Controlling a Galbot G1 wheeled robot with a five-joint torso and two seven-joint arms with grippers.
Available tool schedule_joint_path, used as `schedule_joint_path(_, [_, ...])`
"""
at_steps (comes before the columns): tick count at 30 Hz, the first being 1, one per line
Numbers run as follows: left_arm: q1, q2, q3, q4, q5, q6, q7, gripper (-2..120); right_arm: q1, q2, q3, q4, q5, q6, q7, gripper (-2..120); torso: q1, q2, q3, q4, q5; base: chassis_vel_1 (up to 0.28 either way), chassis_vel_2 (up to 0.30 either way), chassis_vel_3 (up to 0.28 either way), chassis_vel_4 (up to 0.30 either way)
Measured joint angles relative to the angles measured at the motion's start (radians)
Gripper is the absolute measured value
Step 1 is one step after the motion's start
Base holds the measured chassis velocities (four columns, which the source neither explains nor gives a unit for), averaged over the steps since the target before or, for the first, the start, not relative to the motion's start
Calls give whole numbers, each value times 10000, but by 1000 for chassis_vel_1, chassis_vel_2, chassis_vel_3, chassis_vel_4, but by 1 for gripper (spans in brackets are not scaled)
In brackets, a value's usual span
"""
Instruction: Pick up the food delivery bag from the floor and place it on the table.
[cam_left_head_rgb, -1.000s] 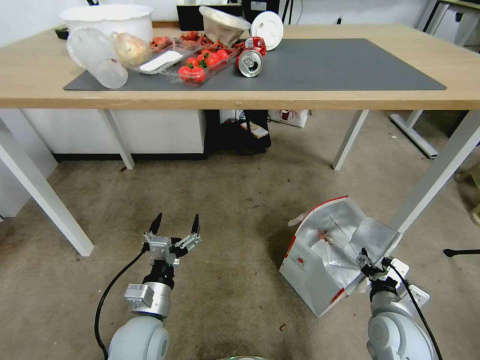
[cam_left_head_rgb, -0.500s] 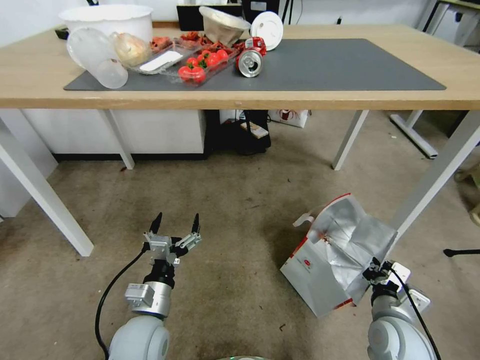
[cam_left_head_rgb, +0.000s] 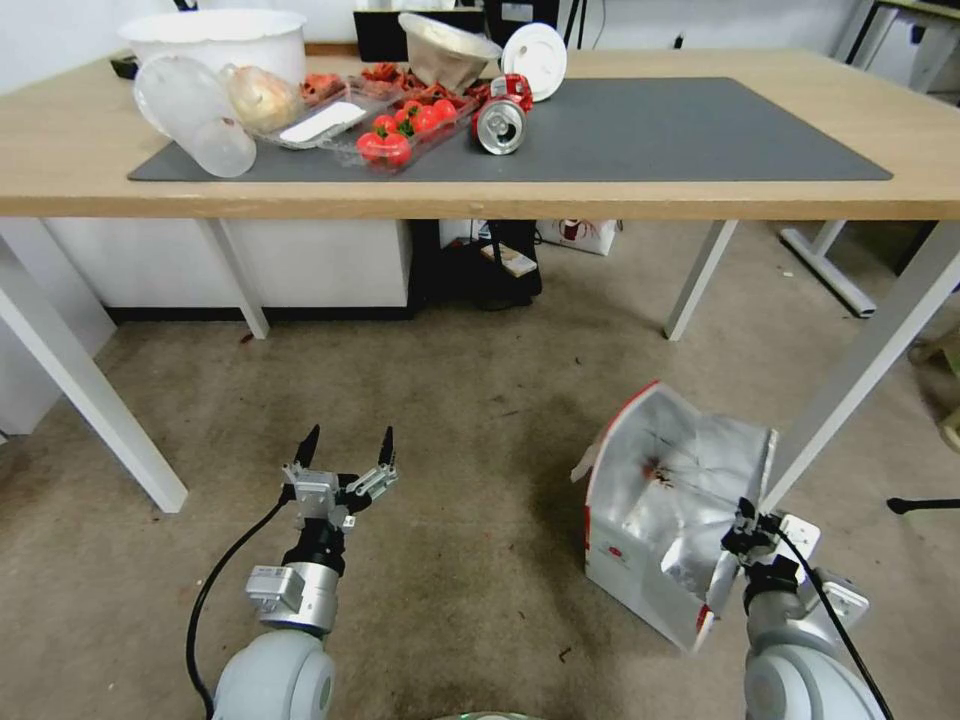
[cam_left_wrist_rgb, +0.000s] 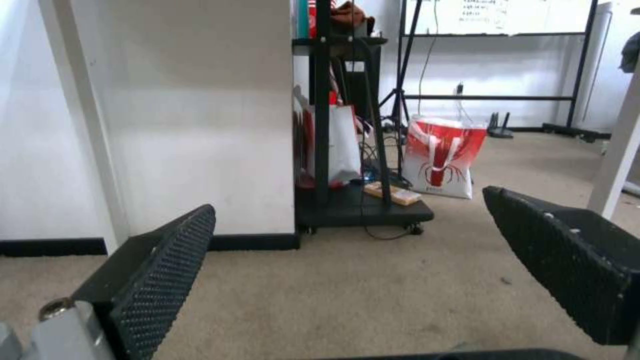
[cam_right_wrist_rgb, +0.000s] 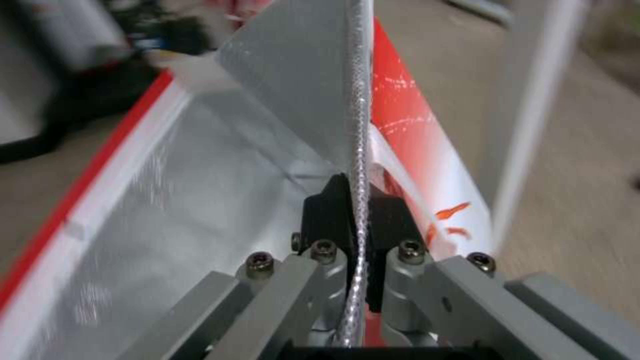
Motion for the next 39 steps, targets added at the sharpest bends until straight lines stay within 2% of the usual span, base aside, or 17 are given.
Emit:
schedule_joint_path(5, [-26,8,0,29,-9,10,-7,100,-365,-523,-105,962,-254,-73,-586,0,0,1,0,1,-3,0,0,0,0])
schedule_joint_path(8, [-38,42,9,54,-16,37,-13,100,-621,-1426,-185,2259,-270,-638,-1243,0,0,1,0,2,-2,0,0,0,0])
schedule_joint_path(9, [-38,42,9,54,-16,37,-13,100,-621,-1426,-185,2259,-270,-638,-1243,0,0,1,0,2,-2,0,0,0,0])
schedule_joint_path(12, [-59,62,5,51,-51,54,-22,100,-680,-2294,-164,2850,-71,-1028,-1687,0,0,0,0,3,1,0,0,0,0])
schedule_joint_path(22, [-35,127,-49,25,-207,30,9,100,-929,-3295,-202,3239,430,-1171,-2396,0,0,0,1,1,1,0,0,0,0])
schedule_joint_path(25, [-11,171,-138,-10,-323,-41,141,100,-1115,-4106,-50,3240,1006,-1258,-3089,0,0,0,1,2,0,0,0,0,0])
schedule_joint_path(26, [-11,171,-138,-10,-323,-41,141,100,-1115,-4106,-50,3240,1006,-1258,-3089,0,0,0,1,2,0,0,0,0,0])
schedule_joint_path(28, [1,166,-239,-22,-328,-105,269,100,-1215,-4793,79,3236,1295,-1370,-3328,0,0,1,1,2,0,0,0,0,0])
schedule_joint_path(29, [1,166,-239,-22,-328,-105,269,100,-1215,-4793,79,3236,1295,-1370,-3328,0,0,1,1,2,0,0,0,0,0])
schedule_joint_path(31, [82,149,-346,-89,-326,-140,296,100,-1154,-5369,139,3226,1446,-1362,-3490,0,-1,1,0,-3,1,0,0,0,0])
schedule_joint_path(33, [224,50,-527,-186,-307,-191,283,100,-927,-6189,164,3214,1705,-1363,-3663,0,0,0,1,5,3,0,0,0,0])
schedule_joint_path(34, [224,50,-527,-186,-307,-191,283,100,-927,-6189,164,3214,1705,-1363,-3663,0,0,0,1,5,3,0,0,0,0])
schedule_joint_path(36, [279,-6,-619,-240,-272,-240,270,100,-812,-6837,238,3205,2099,-1242,-4000,0,0,0,0,5,2,0,0,0,0])
schedule_joint_path(39, [272,-35,-621,-251,-221,-240,267,100,-665,-7186,339,3200,2216,-1107,-4340,0,0,0,1,0,1,0,0,0,0])
